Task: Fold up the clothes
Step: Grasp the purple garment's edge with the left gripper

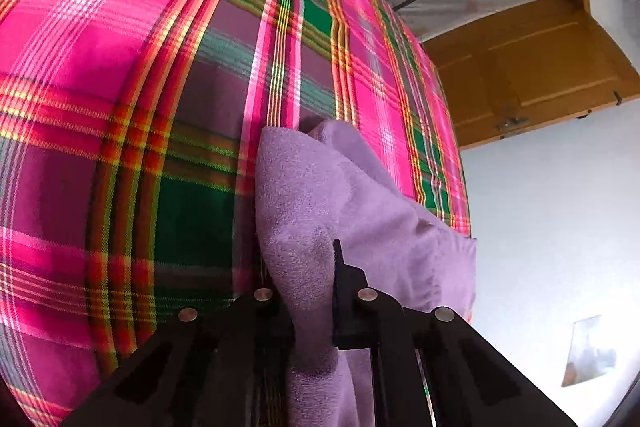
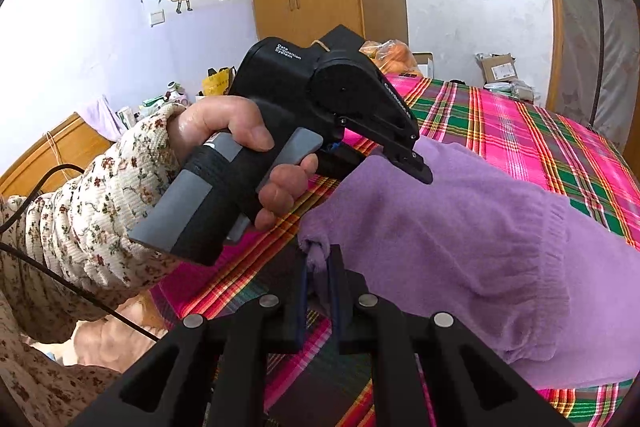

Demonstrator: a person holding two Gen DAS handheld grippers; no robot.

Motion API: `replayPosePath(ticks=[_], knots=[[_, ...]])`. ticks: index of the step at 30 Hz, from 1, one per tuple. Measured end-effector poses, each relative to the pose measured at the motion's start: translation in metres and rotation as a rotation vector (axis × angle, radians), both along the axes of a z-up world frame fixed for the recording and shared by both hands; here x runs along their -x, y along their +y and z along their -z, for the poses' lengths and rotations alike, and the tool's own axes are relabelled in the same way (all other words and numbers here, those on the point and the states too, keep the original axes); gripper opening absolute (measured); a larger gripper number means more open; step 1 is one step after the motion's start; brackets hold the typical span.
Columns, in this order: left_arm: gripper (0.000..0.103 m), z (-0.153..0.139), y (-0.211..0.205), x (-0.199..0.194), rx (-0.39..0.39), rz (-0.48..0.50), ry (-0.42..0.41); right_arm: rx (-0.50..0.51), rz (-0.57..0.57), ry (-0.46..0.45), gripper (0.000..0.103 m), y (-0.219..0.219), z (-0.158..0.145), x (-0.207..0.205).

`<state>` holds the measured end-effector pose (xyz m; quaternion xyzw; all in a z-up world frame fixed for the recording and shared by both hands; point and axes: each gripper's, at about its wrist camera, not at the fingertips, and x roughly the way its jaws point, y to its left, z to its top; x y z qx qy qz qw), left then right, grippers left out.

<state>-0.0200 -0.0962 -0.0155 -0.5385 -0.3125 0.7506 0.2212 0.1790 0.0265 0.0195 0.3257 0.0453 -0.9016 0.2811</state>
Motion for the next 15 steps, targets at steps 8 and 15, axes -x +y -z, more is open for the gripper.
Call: replayPosePath(ticks=[8,15], knots=[[0.01,-0.006,-0.015,-0.003,-0.024,0.006,0.033,-0.009,-0.011,-0.011,0.009,-0.01,-0.001,0.005],[0.01,-0.016,-0.034,-0.004,-0.023,-0.023,0.05,-0.015,-0.068,-0.003,0.009,-0.03,-0.006,0.007]])
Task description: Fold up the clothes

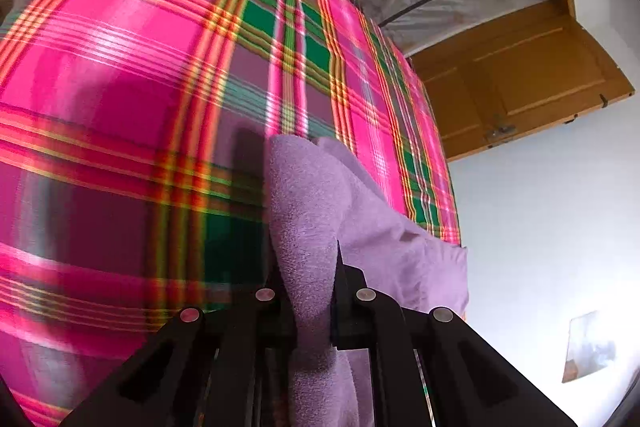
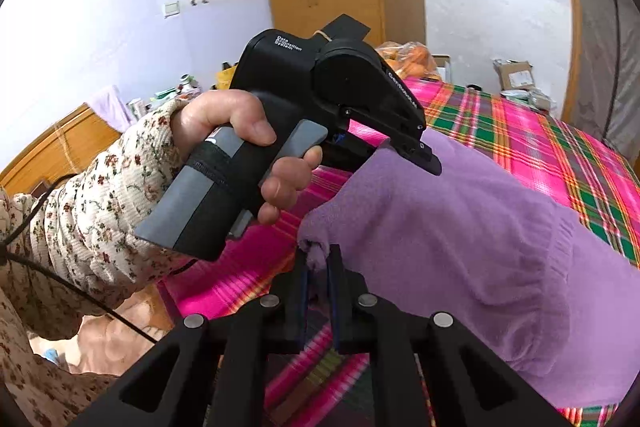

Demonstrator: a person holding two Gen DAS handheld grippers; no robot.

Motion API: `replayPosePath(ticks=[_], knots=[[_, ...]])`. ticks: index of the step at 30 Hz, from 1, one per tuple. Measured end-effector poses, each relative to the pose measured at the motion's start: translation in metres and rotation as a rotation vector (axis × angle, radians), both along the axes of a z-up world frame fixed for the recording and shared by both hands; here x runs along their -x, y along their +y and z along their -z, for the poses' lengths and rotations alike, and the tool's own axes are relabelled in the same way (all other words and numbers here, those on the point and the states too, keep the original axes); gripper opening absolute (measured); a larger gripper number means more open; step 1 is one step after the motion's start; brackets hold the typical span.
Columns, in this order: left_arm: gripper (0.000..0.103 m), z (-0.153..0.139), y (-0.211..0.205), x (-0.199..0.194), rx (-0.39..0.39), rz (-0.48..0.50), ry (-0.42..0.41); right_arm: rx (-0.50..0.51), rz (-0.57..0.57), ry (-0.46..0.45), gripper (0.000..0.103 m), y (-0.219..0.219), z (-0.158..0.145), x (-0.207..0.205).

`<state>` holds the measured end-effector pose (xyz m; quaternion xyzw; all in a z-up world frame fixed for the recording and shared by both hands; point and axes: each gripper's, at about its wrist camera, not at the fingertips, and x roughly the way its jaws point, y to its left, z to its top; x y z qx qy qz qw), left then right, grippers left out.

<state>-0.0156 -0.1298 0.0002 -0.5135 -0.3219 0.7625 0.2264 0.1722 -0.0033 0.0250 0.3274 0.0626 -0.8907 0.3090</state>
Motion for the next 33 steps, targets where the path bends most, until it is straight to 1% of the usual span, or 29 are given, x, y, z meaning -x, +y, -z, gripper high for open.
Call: replayPosePath(ticks=[7,12,20,23,26,28,29,31,33], knots=[[0.01,0.0,-0.031,-0.012,0.034,-0.037,-0.001,0.009,-0.092,-0.029,0.009,-0.026,0.004,-0.004],[0.01,-0.002,-0.051,-0.018,0.062,-0.062,-0.003,0.021,-0.156,-0.07,0.009,-0.043,0.009,-0.003],[0.01,0.0,-0.087,-0.029,0.073,-0.125,-0.016,0.027,-0.24,-0.077,0.009,-0.072,0.012,-0.009],[0.01,0.004,-0.096,-0.031,0.068,-0.138,-0.025,0.02,-0.254,-0.092,0.009,-0.078,0.016,-0.007],[0.012,0.01,-0.094,-0.028,0.07,-0.137,-0.047,0.009,-0.257,-0.119,0.009,-0.08,0.021,-0.003],[0.013,0.012,-0.097,-0.029,0.069,-0.148,-0.06,0.001,-0.258,-0.139,0.011,-0.08,0.023,0.0],[0.017,0.013,-0.099,-0.03,0.068,-0.154,-0.066,-0.003,-0.256,-0.144,0.012,-0.08,0.022,0.0],[0.018,0.013,-0.102,-0.032,0.07,-0.165,-0.072,-0.007,-0.251,-0.149,0.012,-0.078,0.02,0.0],[0.018,0.01,-0.105,-0.034,0.081,-0.173,-0.066,-0.003,-0.247,-0.148,0.016,-0.073,0.017,-0.003]])
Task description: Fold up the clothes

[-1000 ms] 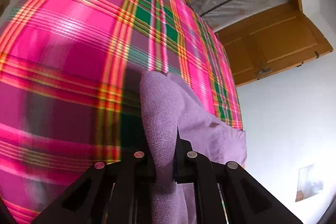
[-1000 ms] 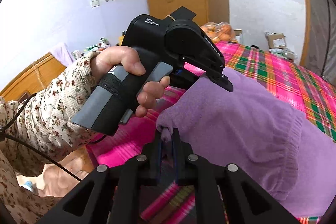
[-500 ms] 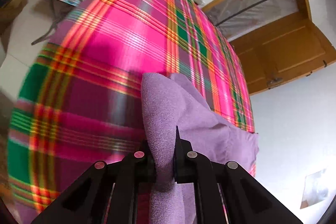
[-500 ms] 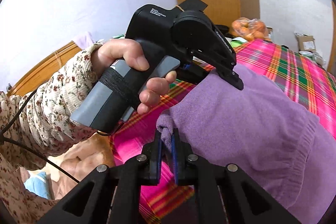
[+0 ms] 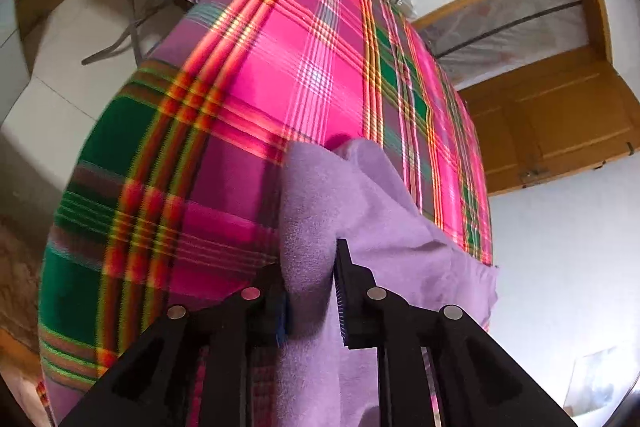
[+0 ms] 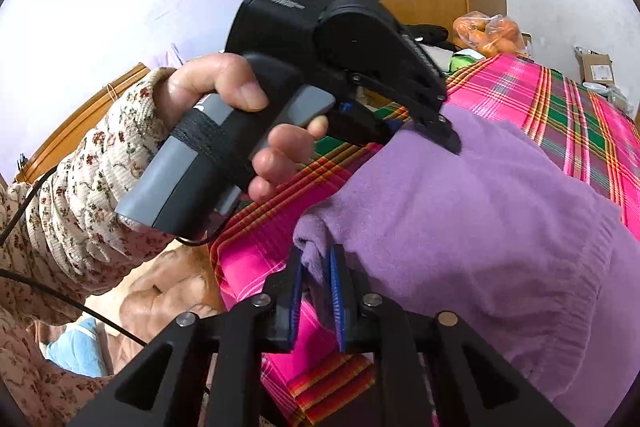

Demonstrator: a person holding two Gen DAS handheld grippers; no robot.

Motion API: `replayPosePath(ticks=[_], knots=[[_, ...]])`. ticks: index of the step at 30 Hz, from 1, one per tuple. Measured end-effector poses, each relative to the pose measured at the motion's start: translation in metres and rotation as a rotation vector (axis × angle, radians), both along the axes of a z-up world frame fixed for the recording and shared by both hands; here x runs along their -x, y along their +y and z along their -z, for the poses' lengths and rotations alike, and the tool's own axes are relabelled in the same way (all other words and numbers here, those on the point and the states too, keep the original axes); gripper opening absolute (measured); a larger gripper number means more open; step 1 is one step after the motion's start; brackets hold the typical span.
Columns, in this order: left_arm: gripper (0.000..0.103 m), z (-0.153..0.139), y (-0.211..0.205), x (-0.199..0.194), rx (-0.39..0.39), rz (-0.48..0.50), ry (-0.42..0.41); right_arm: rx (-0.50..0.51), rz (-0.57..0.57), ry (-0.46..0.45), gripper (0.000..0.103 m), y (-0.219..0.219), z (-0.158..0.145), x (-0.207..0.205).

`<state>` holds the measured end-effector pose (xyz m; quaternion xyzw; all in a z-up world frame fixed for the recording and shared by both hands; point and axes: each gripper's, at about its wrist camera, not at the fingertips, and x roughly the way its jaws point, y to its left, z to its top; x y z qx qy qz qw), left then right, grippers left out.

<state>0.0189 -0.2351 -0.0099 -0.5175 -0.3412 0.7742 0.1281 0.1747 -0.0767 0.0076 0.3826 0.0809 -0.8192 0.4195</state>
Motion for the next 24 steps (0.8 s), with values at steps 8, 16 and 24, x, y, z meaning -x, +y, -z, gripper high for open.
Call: replayPosePath(ticks=[8,16,24], knots=[[0.022,-0.026,-0.005,-0.023,0.085,-0.057,0.061,0.065,0.142,0.06,0.028,0.057,-0.028,-0.01],[0.023,-0.048,0.023,-0.047,0.114,-0.021,0.134,0.022,0.444,0.02,0.028,0.136,-0.017,0.006],[0.023,-0.045,0.085,-0.052,0.125,0.122,0.138,0.046,0.599,-0.034,0.028,0.184,-0.007,0.023]])
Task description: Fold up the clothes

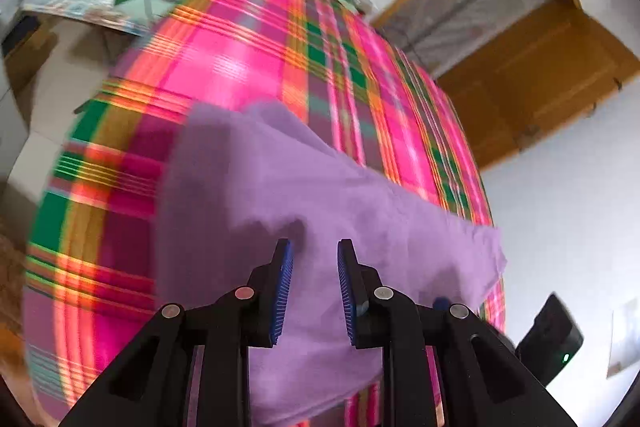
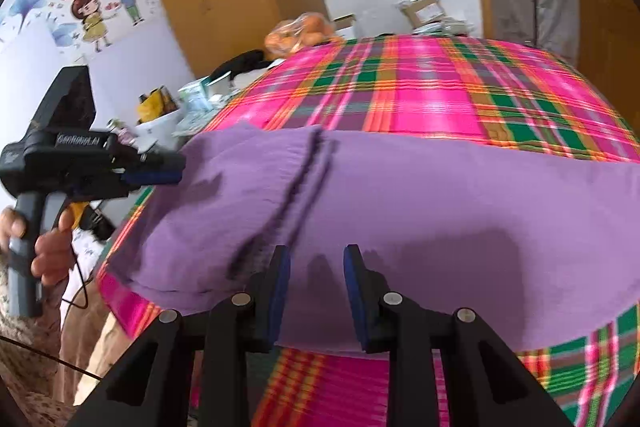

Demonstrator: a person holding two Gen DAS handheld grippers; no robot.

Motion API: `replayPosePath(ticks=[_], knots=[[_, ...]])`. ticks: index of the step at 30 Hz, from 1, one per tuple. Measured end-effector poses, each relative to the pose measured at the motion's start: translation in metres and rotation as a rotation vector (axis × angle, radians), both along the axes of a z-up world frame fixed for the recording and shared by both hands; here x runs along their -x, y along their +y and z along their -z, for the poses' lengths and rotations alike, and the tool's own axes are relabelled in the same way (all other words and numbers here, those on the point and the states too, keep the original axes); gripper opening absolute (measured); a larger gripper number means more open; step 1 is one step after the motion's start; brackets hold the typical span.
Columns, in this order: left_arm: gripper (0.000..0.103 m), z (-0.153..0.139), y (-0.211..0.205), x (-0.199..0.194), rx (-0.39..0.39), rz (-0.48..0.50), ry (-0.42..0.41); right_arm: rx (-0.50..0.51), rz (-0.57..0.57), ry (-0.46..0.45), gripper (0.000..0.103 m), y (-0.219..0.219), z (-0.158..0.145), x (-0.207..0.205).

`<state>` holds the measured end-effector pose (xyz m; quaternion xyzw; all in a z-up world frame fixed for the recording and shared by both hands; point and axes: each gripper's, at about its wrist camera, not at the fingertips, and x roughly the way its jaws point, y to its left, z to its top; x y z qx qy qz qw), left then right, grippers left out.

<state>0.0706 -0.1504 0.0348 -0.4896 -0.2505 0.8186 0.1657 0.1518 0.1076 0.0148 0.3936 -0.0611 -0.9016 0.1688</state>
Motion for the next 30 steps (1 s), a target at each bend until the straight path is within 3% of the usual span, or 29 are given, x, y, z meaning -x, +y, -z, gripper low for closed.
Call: replayPosePath(ticks=[9,22,24,30], knots=[[0.023,0.008,0.083,0.011,-0.007,0.18,-0.006,-0.09,0.199,0.0,0.028,0.054,0.016,0.008],[0.023,0.022,0.157,0.04,0.086,0.254,-0.019,-0.119,0.427,0.016,0.027,0.16,0.022,0.015],[0.027,0.023,0.166,0.044,0.095,0.26,-0.015,-0.117,0.462,0.015,0.025,0.178,0.022,0.015],[0.028,0.026,0.192,0.053,0.104,0.288,-0.011,-0.185,0.583,0.015,0.025,0.226,0.022,0.006]])
